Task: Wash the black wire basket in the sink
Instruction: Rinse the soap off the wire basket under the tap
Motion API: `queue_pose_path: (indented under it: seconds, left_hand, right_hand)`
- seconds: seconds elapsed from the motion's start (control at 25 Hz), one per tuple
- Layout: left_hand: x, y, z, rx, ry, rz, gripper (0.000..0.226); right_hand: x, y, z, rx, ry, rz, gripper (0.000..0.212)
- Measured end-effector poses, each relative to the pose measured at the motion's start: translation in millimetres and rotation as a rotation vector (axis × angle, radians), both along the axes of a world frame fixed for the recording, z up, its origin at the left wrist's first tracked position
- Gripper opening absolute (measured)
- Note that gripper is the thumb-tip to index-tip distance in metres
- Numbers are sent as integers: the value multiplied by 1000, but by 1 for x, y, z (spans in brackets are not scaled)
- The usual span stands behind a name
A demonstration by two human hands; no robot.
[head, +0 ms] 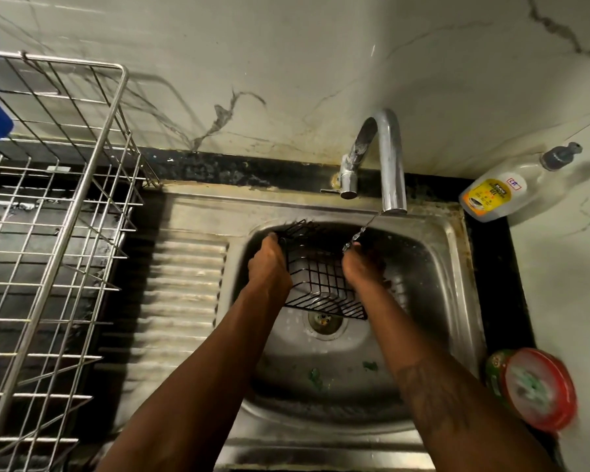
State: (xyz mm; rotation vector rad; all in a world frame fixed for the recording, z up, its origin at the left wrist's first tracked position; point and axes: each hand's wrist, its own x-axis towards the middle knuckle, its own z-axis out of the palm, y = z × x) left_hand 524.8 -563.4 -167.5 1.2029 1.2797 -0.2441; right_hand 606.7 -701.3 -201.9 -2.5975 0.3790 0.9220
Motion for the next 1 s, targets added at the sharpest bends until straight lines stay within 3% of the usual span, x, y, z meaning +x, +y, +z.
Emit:
queue_pose_path:
  seconds: [0.08, 0.16, 0.4, 0.6, 0.72, 0.84, 1.0]
  left_hand:
    - [-2, -2, 1, 151, 148, 80, 70]
    - [1, -4, 5, 99, 205, 187, 82]
    - [-4, -12, -1, 100, 184, 333, 85]
    - [1, -23, 3, 146, 145, 251, 94]
    - [9, -27, 14, 193, 145, 171, 95]
    - [10, -26, 17, 211, 165, 181, 95]
    - [6, -27, 14, 184, 185, 200, 90]
  right_hand:
    - [2, -6, -3, -4, -45, -131, 60]
    - [2, 2, 0, 0, -38, -212, 64]
    - [-64, 63, 24, 228, -118, -172, 70]
    - [-9, 29, 11, 188, -64, -504, 63]
    - [20, 16, -6, 154, -72, -622, 72]
    - [-2, 49, 14, 221, -40, -498, 82]
    - [-33, 60, 38, 278, -162, -278, 70]
